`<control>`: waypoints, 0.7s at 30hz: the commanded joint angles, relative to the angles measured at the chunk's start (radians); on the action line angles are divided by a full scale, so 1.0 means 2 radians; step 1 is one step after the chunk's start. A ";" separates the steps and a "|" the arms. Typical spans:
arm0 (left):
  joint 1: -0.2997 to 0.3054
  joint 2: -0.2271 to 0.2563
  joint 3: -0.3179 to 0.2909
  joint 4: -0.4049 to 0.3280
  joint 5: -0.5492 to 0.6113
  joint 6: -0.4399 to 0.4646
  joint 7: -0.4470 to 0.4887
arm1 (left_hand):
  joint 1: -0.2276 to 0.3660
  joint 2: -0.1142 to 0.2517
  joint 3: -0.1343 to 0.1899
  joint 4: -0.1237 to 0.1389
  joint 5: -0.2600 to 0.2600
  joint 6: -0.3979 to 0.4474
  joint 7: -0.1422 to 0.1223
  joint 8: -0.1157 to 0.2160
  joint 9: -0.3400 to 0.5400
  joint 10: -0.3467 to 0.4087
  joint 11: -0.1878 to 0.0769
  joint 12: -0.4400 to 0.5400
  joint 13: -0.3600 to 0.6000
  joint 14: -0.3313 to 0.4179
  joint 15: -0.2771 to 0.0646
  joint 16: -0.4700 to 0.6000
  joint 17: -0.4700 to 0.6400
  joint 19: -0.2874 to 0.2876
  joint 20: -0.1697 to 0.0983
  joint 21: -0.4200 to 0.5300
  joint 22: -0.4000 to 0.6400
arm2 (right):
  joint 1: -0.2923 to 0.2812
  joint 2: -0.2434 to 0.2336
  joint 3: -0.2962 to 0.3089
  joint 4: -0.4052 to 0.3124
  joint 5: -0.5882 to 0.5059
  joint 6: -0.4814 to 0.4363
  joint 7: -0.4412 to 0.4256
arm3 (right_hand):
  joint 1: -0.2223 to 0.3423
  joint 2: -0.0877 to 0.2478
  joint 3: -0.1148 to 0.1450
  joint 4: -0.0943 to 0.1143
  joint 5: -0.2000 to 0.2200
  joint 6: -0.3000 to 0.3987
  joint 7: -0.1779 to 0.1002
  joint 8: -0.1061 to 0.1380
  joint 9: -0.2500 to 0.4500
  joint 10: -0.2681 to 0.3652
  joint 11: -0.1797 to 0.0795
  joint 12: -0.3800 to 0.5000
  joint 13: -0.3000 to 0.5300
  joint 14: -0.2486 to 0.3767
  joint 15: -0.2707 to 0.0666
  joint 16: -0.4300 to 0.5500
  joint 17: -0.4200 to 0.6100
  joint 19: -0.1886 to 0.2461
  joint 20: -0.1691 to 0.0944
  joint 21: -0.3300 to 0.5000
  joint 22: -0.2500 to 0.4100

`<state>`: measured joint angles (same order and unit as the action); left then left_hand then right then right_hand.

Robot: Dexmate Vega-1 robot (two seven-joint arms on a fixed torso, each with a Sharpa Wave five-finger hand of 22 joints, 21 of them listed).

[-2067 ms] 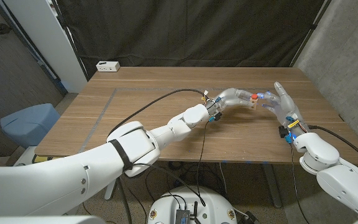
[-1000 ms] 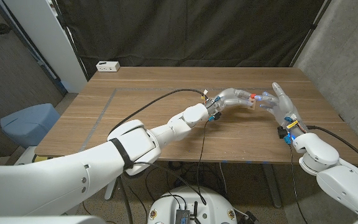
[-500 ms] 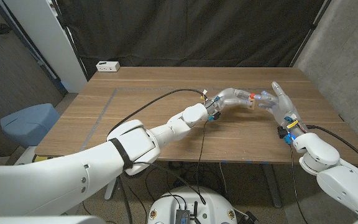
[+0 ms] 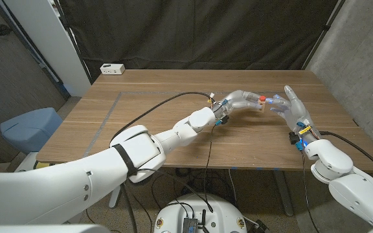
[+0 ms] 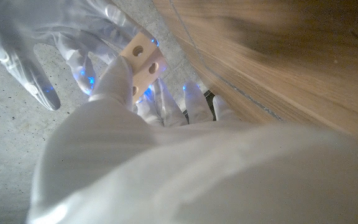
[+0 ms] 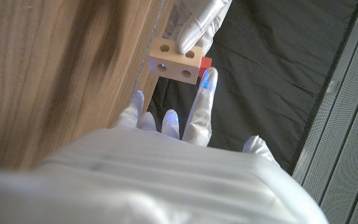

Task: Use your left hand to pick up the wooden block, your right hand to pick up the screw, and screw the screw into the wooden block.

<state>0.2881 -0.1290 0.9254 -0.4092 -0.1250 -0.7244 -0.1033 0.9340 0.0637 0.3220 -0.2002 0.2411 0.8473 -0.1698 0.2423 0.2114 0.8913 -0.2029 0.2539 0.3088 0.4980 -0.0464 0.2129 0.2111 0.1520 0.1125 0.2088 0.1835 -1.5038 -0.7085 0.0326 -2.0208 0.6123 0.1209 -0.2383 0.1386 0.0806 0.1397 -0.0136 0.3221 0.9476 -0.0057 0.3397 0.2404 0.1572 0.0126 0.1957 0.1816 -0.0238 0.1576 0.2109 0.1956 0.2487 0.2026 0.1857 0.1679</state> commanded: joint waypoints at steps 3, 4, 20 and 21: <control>0.018 0.025 -0.004 -0.044 0.012 -0.015 0.008 | -0.012 0.020 0.025 0.023 0.003 0.047 0.016 0.006 0.001 0.005 -0.001 0.013 0.134 0.005 -0.027 0.001 0.001 0.000 -0.003 0.001 0.001 | 0.005 0.012 -0.011 0.003 -0.016 0.015 -0.011 | 0.007 0.001 -0.001 -0.003 0.002 -0.022 -0.003 -0.012 -0.003 -0.001 0.006 -0.002 0.001 0.009 0.003 0.001 -0.001 0.016 0.001 0.007 0.001; 0.020 0.028 -0.005 -0.050 0.013 -0.013 0.008 | -0.012 0.020 0.026 0.023 0.003 0.046 0.016 0.005 0.001 0.005 -0.001 0.013 0.134 0.005 -0.027 0.001 0.001 0.000 -0.003 0.001 0.001 | 0.004 0.012 -0.012 0.003 -0.018 0.016 -0.012 | 0.008 0.001 -0.001 -0.003 0.002 -0.023 -0.003 -0.013 -0.003 -0.002 0.007 -0.002 0.001 0.009 0.003 0.001 -0.001 0.017 0.001 0.007 0.001; 0.057 0.075 -0.017 -0.160 0.022 0.028 -0.002 | -0.013 0.020 0.025 0.024 0.003 0.046 0.016 0.005 0.001 0.004 -0.002 0.012 0.134 0.005 -0.027 0.001 0.001 0.000 -0.003 0.001 0.001 | 0.002 0.013 -0.016 -0.003 -0.035 0.026 -0.018 | 0.013 0.000 -0.001 -0.006 0.001 -0.103 -0.031 -0.051 -0.009 -0.011 0.009 -0.004 0.002 0.011 0.003 -0.002 -0.001 0.040 -0.004 0.008 0.001; 0.059 0.076 -0.019 -0.164 0.020 0.031 -0.004 | -0.013 0.019 0.025 0.023 0.003 0.046 0.015 0.005 0.001 0.004 -0.002 0.013 0.134 0.005 -0.027 0.001 0.001 0.000 -0.003 0.001 0.001 | 0.002 0.014 -0.016 -0.003 -0.036 0.026 -0.018 | 0.013 0.000 -0.001 -0.006 0.001 -0.108 -0.031 -0.053 -0.010 -0.012 0.008 -0.004 0.002 0.011 0.003 -0.002 -0.001 0.040 -0.004 0.008 0.001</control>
<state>0.3679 -0.0232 0.9048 -0.6300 -0.0871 -0.7037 -0.0941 0.9340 0.0638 0.3219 -0.2002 0.2381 0.8473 -0.1698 0.2423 0.2118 0.8914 -0.2031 0.2539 0.3088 0.4981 -0.0464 0.2130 0.2118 0.1520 0.1125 0.2088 0.1835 -1.4966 -0.6849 0.0066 -2.0169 0.5606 0.1627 -0.2651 0.1546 0.0858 0.1360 -0.0173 0.3221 0.7533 -0.0593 0.2426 0.2215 0.1388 0.0309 0.1885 0.1841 -0.0071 0.1626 0.2108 0.1906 0.3167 0.1985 0.2011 0.1679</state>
